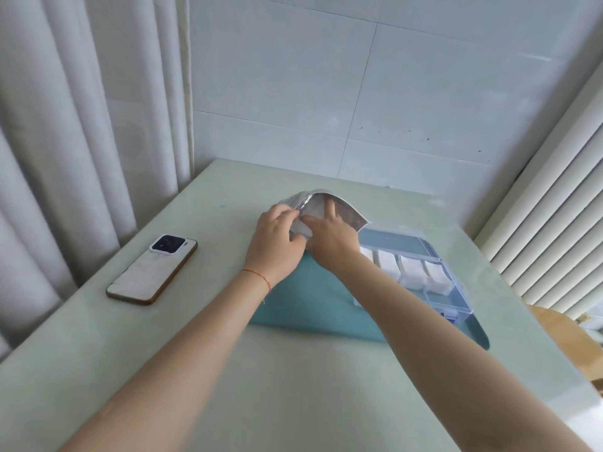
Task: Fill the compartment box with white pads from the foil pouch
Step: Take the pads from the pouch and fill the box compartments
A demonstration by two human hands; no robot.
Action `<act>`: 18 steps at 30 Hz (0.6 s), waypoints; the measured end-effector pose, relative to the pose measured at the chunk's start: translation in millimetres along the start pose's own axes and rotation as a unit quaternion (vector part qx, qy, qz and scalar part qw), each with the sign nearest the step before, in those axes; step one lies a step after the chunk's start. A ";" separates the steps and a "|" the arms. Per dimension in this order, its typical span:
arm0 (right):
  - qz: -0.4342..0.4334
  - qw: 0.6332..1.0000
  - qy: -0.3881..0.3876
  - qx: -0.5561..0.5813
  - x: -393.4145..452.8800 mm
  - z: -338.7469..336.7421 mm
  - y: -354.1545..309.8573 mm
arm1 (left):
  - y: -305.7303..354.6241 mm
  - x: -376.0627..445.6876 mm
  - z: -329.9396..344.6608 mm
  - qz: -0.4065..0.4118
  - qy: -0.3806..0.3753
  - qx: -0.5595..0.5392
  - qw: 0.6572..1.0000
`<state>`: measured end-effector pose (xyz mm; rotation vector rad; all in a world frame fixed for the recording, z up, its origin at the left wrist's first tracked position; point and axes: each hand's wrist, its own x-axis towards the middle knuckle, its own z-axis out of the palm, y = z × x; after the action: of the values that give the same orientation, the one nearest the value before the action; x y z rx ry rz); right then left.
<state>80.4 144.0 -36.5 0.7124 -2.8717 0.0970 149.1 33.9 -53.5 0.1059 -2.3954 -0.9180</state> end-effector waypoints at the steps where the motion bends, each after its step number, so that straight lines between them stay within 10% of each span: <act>1: -0.007 1.000 0.001 -0.027 3.4 0.4 0.5 | 0.4 2.0 -0.4 0.001 -0.002 0.000 1.000; 18: -0.046 0.980 0.036 -0.191 17.4 -8.5 3.8 | 0.4 16.6 3.2 -0.024 -0.021 -0.009 0.999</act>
<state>64.9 140.3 -24.8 0.7396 -2.6661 -0.4214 133.6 31.7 -47.2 0.1395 -2.4326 -0.9744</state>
